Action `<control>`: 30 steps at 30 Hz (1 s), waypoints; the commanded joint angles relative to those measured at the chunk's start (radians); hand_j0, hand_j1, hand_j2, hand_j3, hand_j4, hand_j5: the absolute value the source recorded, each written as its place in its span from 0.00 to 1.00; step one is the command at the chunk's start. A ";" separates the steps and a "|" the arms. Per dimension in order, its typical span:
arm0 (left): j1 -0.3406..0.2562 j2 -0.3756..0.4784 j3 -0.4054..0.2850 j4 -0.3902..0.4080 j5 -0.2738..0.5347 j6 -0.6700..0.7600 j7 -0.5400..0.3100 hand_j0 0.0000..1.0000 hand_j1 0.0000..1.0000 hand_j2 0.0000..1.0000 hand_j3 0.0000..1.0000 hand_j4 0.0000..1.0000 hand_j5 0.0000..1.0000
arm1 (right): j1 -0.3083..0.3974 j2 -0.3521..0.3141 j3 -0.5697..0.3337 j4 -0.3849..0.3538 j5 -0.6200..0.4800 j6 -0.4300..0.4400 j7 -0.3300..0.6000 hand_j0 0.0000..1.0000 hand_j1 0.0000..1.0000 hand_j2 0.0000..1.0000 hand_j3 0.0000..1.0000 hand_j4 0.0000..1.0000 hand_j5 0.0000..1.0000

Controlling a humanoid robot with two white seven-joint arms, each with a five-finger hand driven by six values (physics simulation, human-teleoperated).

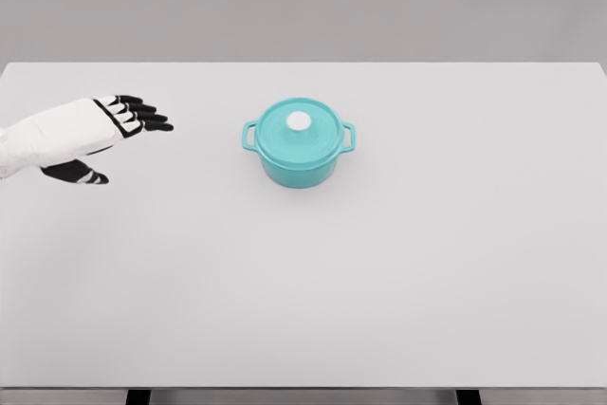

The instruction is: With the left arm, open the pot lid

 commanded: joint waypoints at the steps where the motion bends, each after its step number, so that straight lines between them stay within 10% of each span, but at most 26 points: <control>1: 0.000 -0.011 -0.022 -0.003 -0.001 0.002 -0.001 1.00 1.00 1.00 1.00 1.00 1.00 | 0.000 0.000 -0.001 0.000 0.000 0.000 0.001 1.00 1.00 1.00 1.00 1.00 1.00; 13: -0.106 -0.132 -0.065 0.000 -0.084 0.002 -0.029 1.00 1.00 1.00 1.00 1.00 1.00 | 0.011 0.000 0.001 -0.001 0.000 0.000 0.002 1.00 1.00 1.00 1.00 1.00 1.00; 17: -0.463 -0.176 -0.582 0.218 0.011 0.002 -0.029 1.00 1.00 1.00 1.00 1.00 1.00 | 0.011 0.000 0.001 -0.001 0.000 0.000 0.002 1.00 1.00 1.00 1.00 1.00 1.00; 21: -0.739 -0.412 -0.808 0.406 0.008 0.002 -0.035 1.00 1.00 1.00 1.00 1.00 1.00 | 0.011 0.000 0.001 -0.001 0.000 0.000 0.002 1.00 1.00 1.00 1.00 1.00 1.00; 30: -0.805 -0.451 -0.835 0.489 0.008 0.002 -0.027 1.00 1.00 1.00 1.00 1.00 1.00 | 0.011 0.000 0.001 -0.001 0.000 0.000 0.002 1.00 1.00 1.00 1.00 1.00 1.00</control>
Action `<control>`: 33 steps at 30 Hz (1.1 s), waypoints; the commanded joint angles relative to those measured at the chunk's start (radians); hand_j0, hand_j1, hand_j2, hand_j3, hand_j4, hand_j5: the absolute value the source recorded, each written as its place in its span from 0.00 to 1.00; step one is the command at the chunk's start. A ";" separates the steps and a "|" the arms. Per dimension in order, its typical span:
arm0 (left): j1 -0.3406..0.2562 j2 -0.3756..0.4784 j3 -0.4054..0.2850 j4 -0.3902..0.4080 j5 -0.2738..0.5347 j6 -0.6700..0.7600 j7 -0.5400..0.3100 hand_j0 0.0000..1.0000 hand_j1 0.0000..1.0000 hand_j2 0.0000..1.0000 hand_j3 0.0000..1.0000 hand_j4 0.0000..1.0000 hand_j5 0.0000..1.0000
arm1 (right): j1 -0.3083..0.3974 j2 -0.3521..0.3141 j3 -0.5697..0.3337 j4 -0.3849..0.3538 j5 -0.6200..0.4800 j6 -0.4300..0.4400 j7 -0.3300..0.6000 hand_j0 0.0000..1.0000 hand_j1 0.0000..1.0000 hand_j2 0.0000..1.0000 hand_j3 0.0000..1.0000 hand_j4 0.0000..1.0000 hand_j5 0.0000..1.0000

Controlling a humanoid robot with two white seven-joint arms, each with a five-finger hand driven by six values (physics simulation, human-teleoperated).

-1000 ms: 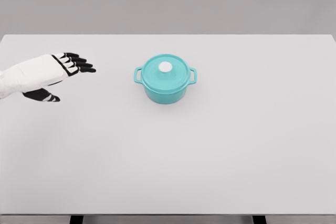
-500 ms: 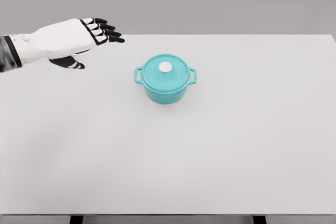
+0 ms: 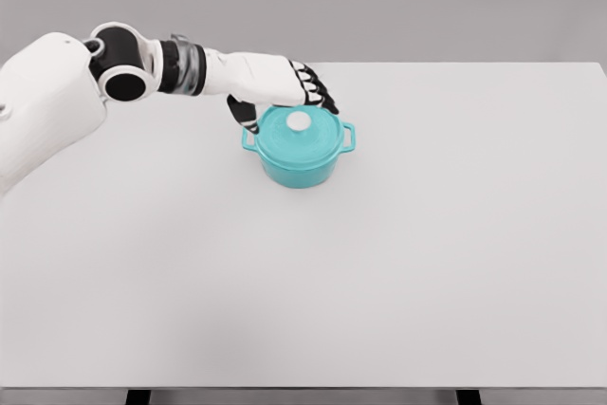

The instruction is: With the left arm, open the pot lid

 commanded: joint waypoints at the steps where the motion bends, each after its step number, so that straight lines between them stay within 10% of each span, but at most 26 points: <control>1: 0.000 -0.008 -0.008 0.020 0.004 0.002 0.001 1.00 1.00 1.00 1.00 1.00 1.00 | 0.000 0.000 0.000 -0.001 0.000 0.000 0.000 1.00 1.00 1.00 1.00 1.00 1.00; 14: -0.015 -0.014 -0.020 0.024 0.004 0.002 -0.005 0.77 0.77 0.77 0.77 0.77 0.77 | 0.000 0.000 0.000 0.000 0.000 0.000 0.000 1.00 1.00 1.00 1.00 1.00 1.00; 33: -0.017 -0.047 -0.057 0.047 -0.004 0.002 -0.005 0.73 0.73 0.73 0.73 0.73 0.73 | 0.000 0.000 0.000 0.000 0.000 -0.002 0.000 1.00 1.00 1.00 1.00 1.00 1.00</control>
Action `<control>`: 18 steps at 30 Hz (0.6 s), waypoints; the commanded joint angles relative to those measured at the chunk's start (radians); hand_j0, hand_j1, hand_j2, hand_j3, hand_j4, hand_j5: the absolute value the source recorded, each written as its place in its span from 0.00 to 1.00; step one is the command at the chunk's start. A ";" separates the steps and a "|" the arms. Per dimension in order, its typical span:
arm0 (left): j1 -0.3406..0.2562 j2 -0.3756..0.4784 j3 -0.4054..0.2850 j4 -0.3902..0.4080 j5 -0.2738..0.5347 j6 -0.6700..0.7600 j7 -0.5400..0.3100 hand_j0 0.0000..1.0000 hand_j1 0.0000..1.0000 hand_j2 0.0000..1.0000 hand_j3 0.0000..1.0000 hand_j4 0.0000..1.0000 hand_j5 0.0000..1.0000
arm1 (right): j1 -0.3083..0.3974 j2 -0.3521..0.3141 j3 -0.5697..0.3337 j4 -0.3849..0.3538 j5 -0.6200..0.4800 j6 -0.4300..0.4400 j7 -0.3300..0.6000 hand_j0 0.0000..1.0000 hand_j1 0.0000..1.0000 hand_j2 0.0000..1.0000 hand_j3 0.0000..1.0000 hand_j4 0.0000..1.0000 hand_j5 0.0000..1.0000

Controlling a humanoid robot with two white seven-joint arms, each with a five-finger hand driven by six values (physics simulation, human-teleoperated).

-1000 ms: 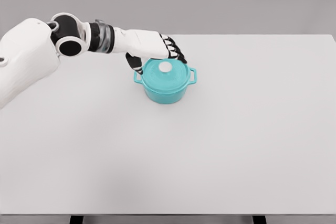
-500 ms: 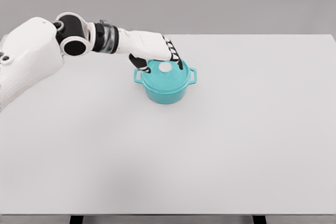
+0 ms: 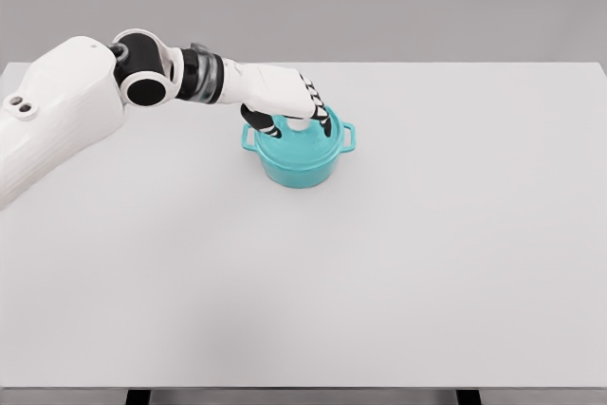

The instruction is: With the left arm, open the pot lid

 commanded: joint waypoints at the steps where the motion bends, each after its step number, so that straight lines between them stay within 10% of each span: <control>1: 0.000 -0.001 0.001 0.000 -0.003 0.002 0.000 0.73 0.73 0.73 0.73 0.73 0.73 | 0.002 0.000 0.000 0.000 0.000 0.000 0.000 1.00 1.00 1.00 1.00 1.00 1.00; 18: -0.003 -0.022 -0.007 0.051 -0.006 0.002 0.000 0.73 0.73 0.73 0.73 0.73 0.73 | 0.002 0.000 0.000 0.000 0.000 0.000 0.000 1.00 1.00 1.00 1.00 1.00 1.00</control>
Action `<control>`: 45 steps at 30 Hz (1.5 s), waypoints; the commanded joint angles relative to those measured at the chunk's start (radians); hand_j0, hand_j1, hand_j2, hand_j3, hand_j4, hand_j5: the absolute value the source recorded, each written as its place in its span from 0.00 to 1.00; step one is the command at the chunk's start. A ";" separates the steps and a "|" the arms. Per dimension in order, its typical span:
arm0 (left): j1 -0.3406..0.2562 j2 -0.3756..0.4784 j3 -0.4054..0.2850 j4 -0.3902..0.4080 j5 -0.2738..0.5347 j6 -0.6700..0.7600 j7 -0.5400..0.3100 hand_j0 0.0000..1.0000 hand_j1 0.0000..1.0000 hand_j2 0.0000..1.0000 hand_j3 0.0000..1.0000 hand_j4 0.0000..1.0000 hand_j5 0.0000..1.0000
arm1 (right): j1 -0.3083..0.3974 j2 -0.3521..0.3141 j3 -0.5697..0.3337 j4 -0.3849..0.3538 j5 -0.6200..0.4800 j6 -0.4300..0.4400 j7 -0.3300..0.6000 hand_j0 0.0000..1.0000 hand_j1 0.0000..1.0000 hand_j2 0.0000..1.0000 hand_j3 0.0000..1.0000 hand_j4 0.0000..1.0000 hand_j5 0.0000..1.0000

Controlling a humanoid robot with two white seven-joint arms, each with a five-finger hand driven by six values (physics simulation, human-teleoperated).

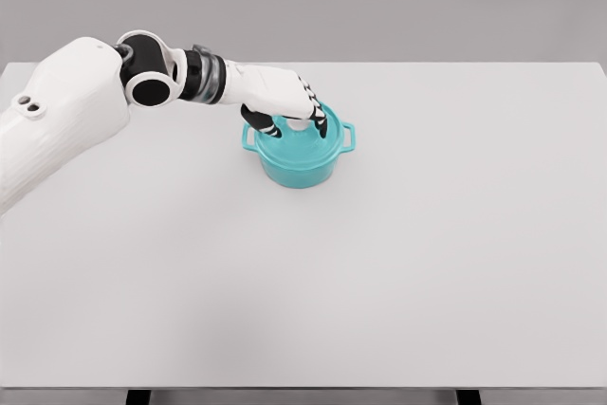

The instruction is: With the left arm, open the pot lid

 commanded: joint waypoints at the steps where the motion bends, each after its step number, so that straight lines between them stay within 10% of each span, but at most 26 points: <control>1: 0.000 0.000 0.002 0.001 0.004 0.002 0.000 0.72 0.72 0.72 0.72 0.72 0.72 | 0.000 0.000 0.000 0.000 0.000 0.000 0.000 1.00 1.00 1.00 1.00 1.00 1.00; 26: -0.014 0.004 0.007 -0.005 -0.009 0.002 0.002 0.47 0.47 0.47 0.47 0.47 0.47 | -0.002 0.000 0.000 0.000 0.000 0.000 0.000 1.00 1.00 1.00 1.00 1.00 1.00; 34: -0.009 0.256 0.064 -0.072 -0.008 0.002 0.003 0.46 0.46 0.46 0.46 0.46 0.46 | 0.000 0.000 0.000 0.000 0.000 0.000 0.000 1.00 1.00 1.00 1.00 1.00 1.00; 42: 0.080 0.389 0.116 -0.072 -0.011 0.002 0.002 0.52 0.52 0.52 0.52 0.52 0.52 | 0.000 0.000 0.000 -0.001 0.000 0.000 0.000 1.00 1.00 1.00 1.00 1.00 1.00; 45: 0.086 0.388 0.114 -0.069 -0.011 0.002 0.002 0.75 0.75 0.75 0.75 0.75 0.75 | 0.000 0.000 0.000 0.000 0.000 0.000 0.000 1.00 1.00 1.00 1.00 1.00 1.00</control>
